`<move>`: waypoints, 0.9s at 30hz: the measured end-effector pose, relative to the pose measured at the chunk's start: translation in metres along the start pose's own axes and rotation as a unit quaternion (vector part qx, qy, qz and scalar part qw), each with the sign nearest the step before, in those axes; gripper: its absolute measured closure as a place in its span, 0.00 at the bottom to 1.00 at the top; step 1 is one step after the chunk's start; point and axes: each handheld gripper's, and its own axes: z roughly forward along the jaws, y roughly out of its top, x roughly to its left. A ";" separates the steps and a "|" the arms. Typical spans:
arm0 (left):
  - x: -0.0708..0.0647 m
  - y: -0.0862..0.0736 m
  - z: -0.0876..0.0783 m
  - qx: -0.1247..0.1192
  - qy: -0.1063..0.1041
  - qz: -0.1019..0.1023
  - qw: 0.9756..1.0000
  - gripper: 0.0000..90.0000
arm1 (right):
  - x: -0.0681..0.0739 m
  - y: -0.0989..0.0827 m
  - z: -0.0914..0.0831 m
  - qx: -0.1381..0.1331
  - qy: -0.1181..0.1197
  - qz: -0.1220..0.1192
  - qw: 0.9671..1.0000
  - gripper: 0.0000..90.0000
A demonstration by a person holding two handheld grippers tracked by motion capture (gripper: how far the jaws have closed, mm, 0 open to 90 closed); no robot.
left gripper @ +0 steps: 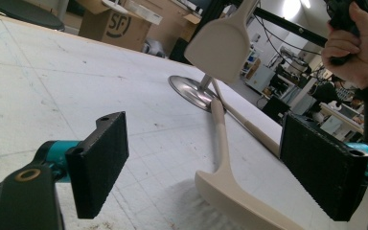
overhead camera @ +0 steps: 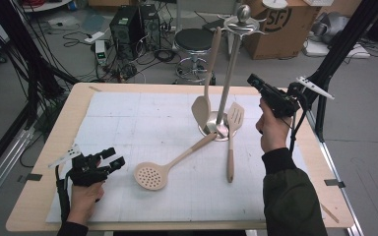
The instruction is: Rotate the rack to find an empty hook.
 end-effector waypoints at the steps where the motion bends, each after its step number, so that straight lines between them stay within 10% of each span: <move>1: 0.000 0.000 0.000 0.001 0.000 0.001 1.000 0.20 | 0.000 0.001 0.001 -0.002 -0.001 -0.001 1.000 1.00; 15: 0.000 0.000 0.000 0.002 0.000 -0.001 1.000 0.20 | -0.004 0.034 0.016 -0.027 -0.003 0.004 1.000 1.00; 27: 0.000 -0.001 0.000 0.002 -0.001 -0.004 1.000 0.20 | 0.026 0.051 0.031 -0.043 0.033 -0.010 0.999 1.00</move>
